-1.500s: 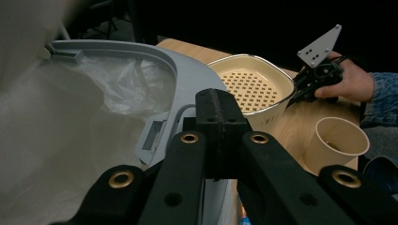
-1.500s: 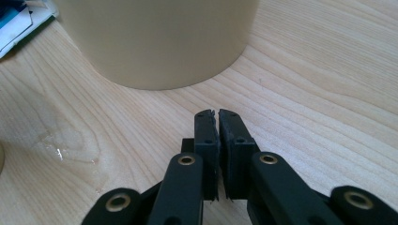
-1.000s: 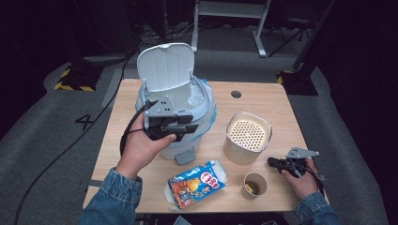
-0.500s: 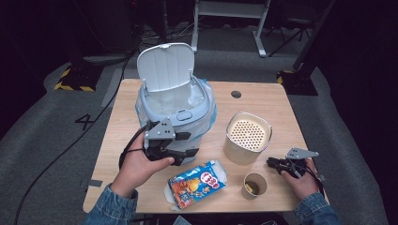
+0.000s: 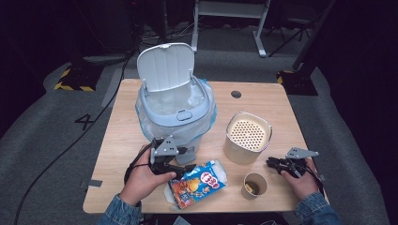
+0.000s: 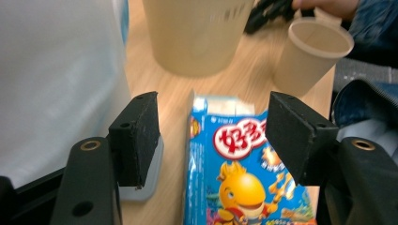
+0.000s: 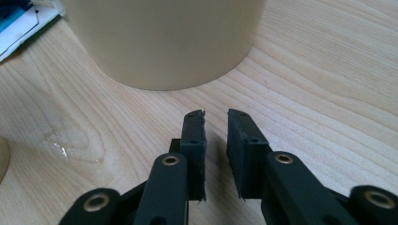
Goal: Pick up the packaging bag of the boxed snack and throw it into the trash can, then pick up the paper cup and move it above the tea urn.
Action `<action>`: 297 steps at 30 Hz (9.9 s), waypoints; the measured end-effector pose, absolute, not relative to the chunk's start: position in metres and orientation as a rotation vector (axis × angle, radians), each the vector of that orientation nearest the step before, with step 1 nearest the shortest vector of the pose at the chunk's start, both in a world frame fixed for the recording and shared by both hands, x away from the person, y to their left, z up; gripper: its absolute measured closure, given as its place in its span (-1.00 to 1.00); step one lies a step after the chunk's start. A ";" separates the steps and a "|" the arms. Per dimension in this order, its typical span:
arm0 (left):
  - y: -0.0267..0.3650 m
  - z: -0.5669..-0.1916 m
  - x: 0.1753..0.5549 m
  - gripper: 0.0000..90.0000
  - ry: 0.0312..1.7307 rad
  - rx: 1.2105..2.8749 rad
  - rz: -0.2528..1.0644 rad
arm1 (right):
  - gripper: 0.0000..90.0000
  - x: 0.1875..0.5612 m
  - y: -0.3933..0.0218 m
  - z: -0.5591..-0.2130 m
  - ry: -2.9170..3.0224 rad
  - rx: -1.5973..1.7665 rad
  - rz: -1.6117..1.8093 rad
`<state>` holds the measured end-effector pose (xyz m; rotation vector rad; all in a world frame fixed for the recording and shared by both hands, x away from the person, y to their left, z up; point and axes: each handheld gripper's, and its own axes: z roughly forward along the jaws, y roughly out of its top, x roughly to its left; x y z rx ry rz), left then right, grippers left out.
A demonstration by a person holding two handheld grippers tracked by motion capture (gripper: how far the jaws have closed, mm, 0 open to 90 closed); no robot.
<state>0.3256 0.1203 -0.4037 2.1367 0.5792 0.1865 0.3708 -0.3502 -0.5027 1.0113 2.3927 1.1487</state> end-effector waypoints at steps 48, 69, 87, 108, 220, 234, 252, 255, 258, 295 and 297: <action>0.117 -0.470 0.350 0.93 0.677 2.322 -0.010 | 0.46 0.368 -0.347 -0.503 2.385 0.978 1.118; 0.141 -0.411 0.331 0.93 0.528 1.925 0.048 | 0.43 0.368 -0.347 -0.503 2.377 0.984 1.112; 0.148 -0.360 0.329 0.93 0.424 1.734 0.158 | 0.43 0.366 -0.345 -0.503 2.360 0.998 1.100; 0.161 -0.291 0.346 0.94 0.448 1.634 0.278 | 0.43 0.367 -0.344 -0.503 2.350 1.027 1.102; 0.190 -0.269 0.415 -0.25 0.809 1.614 0.537 | 0.43 0.366 -0.343 -0.503 2.340 1.041 1.097; 0.204 -0.268 0.359 -0.30 0.663 1.710 0.488 | -0.23 0.365 -0.342 -0.503 2.343 1.037 1.075; 0.208 -0.326 0.301 -0.35 0.616 1.826 0.386 | -0.29 0.336 -0.348 -0.476 2.409 0.946 1.179; 0.207 -0.338 0.298 -0.35 0.631 1.843 0.365 | -0.32 0.331 -0.347 -0.473 2.423 0.932 1.187; 0.206 -0.363 0.297 -0.36 0.652 1.890 0.315 | -0.37 0.322 -0.348 -0.470 2.452 0.881 1.213; 0.220 -0.504 0.333 -0.46 0.989 2.139 0.299 | -0.55 0.278 -0.299 -0.487 2.540 0.710 1.377; 0.218 -0.504 0.332 -0.47 0.986 2.150 0.318 | -0.54 0.277 -0.294 -0.489 2.531 0.700 1.393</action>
